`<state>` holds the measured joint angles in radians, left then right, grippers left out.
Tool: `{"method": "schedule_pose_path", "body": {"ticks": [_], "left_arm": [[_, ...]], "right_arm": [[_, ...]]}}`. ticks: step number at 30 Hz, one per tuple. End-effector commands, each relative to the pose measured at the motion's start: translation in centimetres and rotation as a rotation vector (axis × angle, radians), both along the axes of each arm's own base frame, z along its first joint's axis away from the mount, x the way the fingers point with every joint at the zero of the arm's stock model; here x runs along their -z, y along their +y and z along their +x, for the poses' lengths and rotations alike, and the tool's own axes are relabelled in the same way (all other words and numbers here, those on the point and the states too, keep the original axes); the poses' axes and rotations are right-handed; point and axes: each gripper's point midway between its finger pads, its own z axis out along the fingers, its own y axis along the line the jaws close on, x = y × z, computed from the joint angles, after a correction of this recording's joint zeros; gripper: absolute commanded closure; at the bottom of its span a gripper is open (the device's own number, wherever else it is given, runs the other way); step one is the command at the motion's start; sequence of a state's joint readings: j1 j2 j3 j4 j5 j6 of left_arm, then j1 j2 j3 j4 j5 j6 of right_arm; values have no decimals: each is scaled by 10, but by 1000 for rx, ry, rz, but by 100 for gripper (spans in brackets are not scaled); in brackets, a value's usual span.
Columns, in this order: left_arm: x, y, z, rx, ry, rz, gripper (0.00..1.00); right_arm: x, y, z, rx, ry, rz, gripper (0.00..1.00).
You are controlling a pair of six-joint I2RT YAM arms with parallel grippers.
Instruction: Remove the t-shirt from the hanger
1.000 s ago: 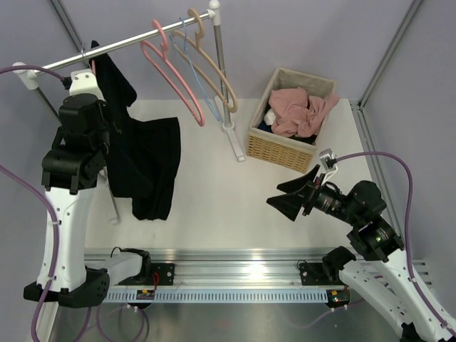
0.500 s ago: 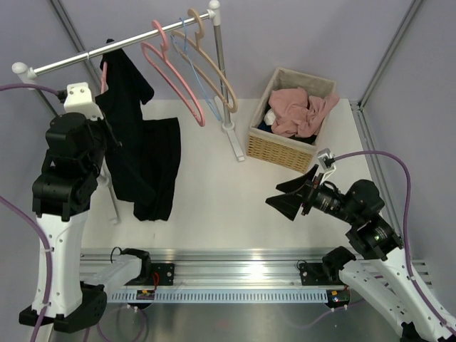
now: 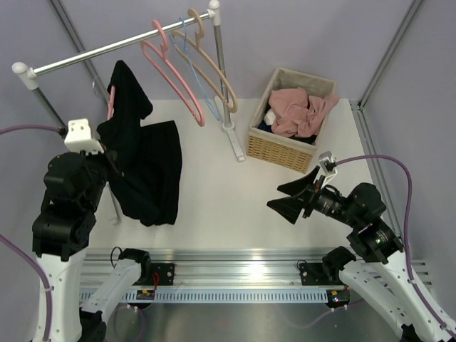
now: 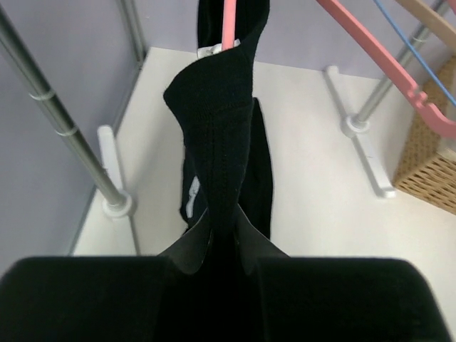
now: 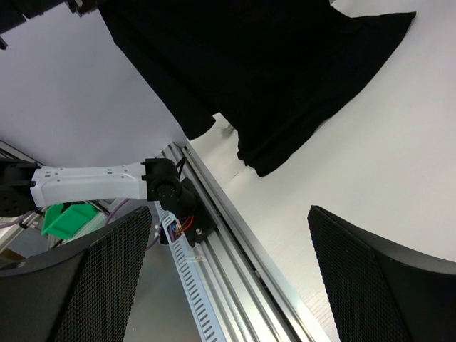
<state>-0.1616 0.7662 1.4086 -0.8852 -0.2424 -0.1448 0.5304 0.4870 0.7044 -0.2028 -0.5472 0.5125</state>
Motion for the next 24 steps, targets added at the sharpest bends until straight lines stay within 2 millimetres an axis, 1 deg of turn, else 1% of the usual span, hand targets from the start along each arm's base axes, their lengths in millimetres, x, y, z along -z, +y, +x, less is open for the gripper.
{"method": "schedule_pose_path", "body": {"ticks": [1,2,3,4,5,6,7,8,9,10,11,12,13,14,15,16,17,18,19,20,21,22,23,24], "left_arm": [[4,-36,-6,178,-49,-115,100],[12,-44,-9,217,-29,-133,100],[17,-53,-17,268,-17,-163,100],[26,-66,-25,335,17,-192,100],[41,-73,-29,371,54,-210,100],[49,-79,-33,404,69,-227,100],[51,-87,-45,459,57,-249,100],[70,-92,-47,482,98,-265,100],[77,-97,-50,510,113,-273,100],[83,-105,-57,562,126,-287,100],[91,-108,-59,583,149,-296,100],[107,-118,-63,636,203,-329,100],[112,-125,-66,684,218,-345,100],[119,-133,-70,735,243,-364,100],[129,-142,-77,801,277,-389,100],[132,-144,-79,818,285,-397,100],[131,-145,-84,835,272,-398,100],[130,-147,-86,840,271,-417,100],[125,-154,-90,897,248,-434,100],[121,-159,-95,942,232,-458,100],[115,-166,-100,980,230,-519,100],[109,-173,-99,1046,183,-544,100],[105,-175,-97,1047,173,-567,100],[102,-177,-96,1052,174,-575,100]], "right_arm": [[-14,-3,-6,-14,-117,5,1],[-12,-5,-2,9,-134,-10,1],[-12,-9,7,66,-141,-14,0],[-12,-11,11,91,-147,-16,1],[-11,-12,15,105,-149,-21,1],[-13,-11,16,105,-152,-17,0],[-15,-8,17,93,-151,-16,1],[-25,-7,14,79,-174,-10,0],[-26,-6,12,56,-174,-23,1],[-28,-4,16,60,-171,-42,1],[-44,-7,16,73,-212,-44,0],[-48,-8,17,78,-217,-52,1],[-52,-4,19,63,-221,-55,1],[-64,-2,16,39,-253,-45,1],[-73,6,6,-40,-286,-27,2],[-73,14,6,-97,-280,-30,3],[-81,19,0,-148,-294,-15,4],[-85,26,-13,-253,-319,-9,5],[-81,33,-10,-301,-311,-21,6],[-85,35,-12,-339,-363,-34,7],[-82,37,-23,-429,-398,-46,7],[-77,40,-21,-457,-415,-61,6],[-77,42,-17,-458,-472,-78,5],[-73,43,-10,-443,-467,-98,5]]}}
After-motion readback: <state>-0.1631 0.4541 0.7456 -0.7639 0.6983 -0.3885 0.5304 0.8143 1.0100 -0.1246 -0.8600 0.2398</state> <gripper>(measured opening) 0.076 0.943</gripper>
